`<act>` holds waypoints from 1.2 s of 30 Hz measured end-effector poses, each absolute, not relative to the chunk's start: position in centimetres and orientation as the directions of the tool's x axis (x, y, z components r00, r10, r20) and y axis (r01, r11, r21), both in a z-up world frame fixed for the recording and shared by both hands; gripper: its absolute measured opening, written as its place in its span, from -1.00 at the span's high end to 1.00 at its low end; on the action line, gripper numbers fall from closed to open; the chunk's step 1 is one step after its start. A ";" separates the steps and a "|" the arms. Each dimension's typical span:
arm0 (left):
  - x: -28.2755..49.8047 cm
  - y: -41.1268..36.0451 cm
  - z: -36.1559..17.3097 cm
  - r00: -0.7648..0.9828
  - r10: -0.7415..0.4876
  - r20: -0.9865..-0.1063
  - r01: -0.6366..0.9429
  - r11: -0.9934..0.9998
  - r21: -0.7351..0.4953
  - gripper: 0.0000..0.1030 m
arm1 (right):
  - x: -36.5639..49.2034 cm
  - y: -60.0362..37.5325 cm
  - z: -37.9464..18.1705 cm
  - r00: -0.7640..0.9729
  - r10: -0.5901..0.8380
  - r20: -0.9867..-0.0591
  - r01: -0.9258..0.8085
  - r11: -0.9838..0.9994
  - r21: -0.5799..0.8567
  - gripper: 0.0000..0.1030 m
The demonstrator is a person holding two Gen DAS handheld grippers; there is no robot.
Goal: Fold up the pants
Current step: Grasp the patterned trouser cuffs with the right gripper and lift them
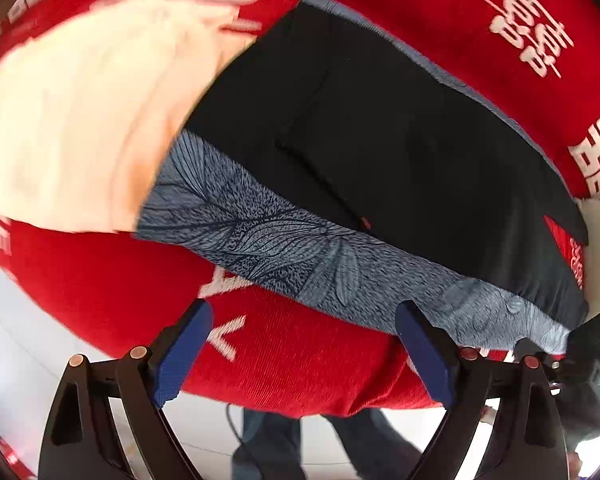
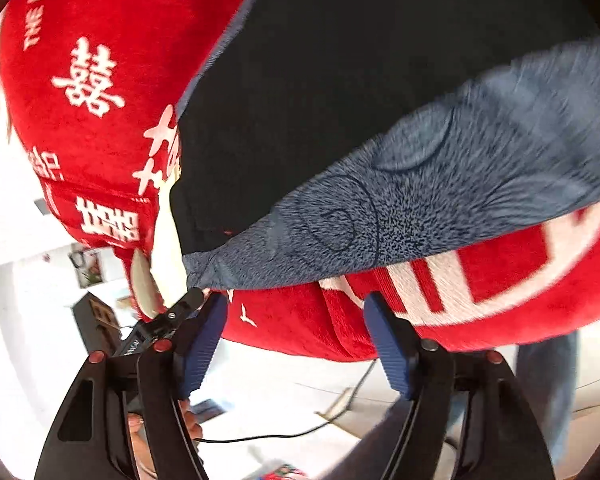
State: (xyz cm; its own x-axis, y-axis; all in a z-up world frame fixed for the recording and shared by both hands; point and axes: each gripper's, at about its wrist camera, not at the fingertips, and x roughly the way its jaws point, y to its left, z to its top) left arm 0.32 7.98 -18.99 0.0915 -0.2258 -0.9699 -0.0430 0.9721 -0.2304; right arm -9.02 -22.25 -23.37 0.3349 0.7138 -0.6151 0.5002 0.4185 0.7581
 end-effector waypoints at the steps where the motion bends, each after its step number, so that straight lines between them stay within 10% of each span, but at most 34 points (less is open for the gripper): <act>1: 0.4 8.1 -19.6 0.086 -0.237 -0.968 -0.050 0.969 -0.242 -0.83 | -9.0 -22.2 -24.1 0.347 0.724 -0.596 0.501 0.394 0.771 -0.43; 9: 1.0 8.2 -22.1 0.067 -0.317 -0.946 -0.110 0.940 -0.323 -0.83 | -8.2 -22.8 -26.7 0.451 0.737 -0.504 0.484 0.273 0.832 -0.31; 13: 1.7 7.8 -22.1 0.071 -0.368 -0.927 -0.132 0.918 -0.374 -0.83 | -7.2 -23.2 -27.3 0.506 0.726 -0.466 0.504 0.190 0.843 0.79; 19: 3.0 7.0 -22.2 0.085 -0.448 -0.890 -0.196 0.868 -0.456 -0.78 | -7.1 -23.6 -23.5 0.553 0.737 -0.387 0.422 0.153 0.894 0.83; 21: 3.7 7.1 -22.4 0.107 -0.474 -0.874 -0.233 0.842 -0.486 0.26 | -7.1 -23.6 -22.9 0.549 0.738 -0.393 0.423 0.160 0.892 0.83; 23: 4.4 7.6 -22.3 0.122 -0.509 -0.852 -0.258 0.813 -0.522 0.69 | -6.9 -23.7 -22.6 0.529 0.734 -0.426 0.439 0.193 0.878 0.83; 36: 12.5 2.7 -12.0 0.201 -0.377 -0.904 -0.001 0.923 -0.385 0.70 | 4.8 -27.7 -13.9 0.390 0.743 -0.544 0.317 0.447 0.837 0.83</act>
